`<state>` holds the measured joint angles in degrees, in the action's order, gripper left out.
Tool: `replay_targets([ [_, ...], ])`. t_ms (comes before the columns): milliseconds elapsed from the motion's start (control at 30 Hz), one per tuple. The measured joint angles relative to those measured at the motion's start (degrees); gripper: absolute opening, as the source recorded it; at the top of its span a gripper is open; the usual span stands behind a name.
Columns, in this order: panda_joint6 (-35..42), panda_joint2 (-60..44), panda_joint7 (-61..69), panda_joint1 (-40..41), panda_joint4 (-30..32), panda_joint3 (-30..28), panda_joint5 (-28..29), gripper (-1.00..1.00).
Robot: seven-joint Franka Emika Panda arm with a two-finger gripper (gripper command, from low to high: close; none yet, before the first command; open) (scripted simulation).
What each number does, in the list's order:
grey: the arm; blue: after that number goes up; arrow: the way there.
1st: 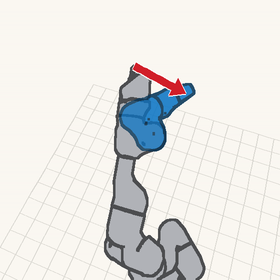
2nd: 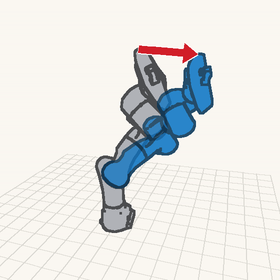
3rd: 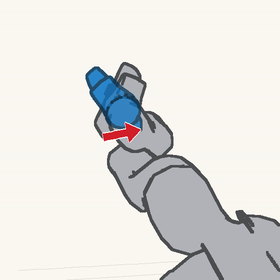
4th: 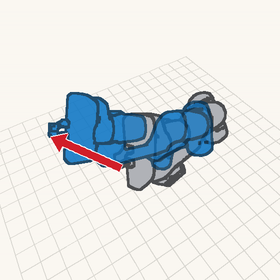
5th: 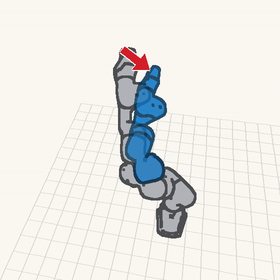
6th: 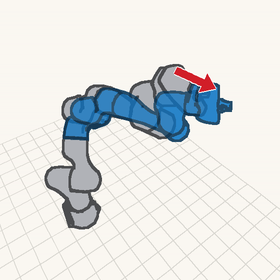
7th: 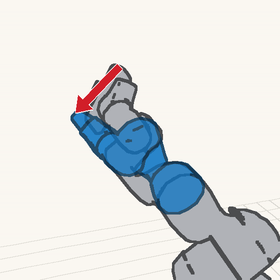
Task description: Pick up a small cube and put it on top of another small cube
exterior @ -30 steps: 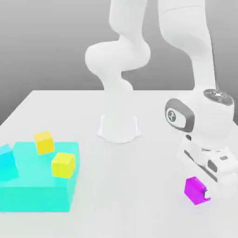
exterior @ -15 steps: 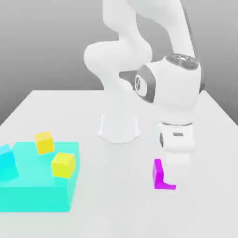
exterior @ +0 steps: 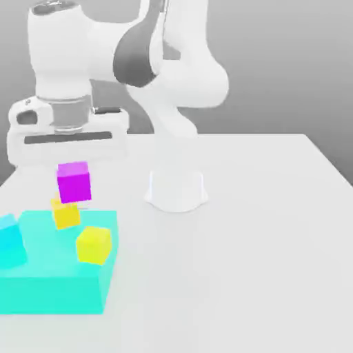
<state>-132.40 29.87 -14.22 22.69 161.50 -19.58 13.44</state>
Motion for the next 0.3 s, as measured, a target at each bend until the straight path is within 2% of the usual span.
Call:
replay_targets([
  [167,-9.6,-6.6,-1.1,2.0,3.1,-2.5,0.1,-1.00],
  [200,-11.4,-7.9,-1.1,2.0,3.6,-2.7,0.2,1.00],
  [300,-11.4,-7.9,-1.1,2.0,3.6,-2.7,0.2,1.00],
])
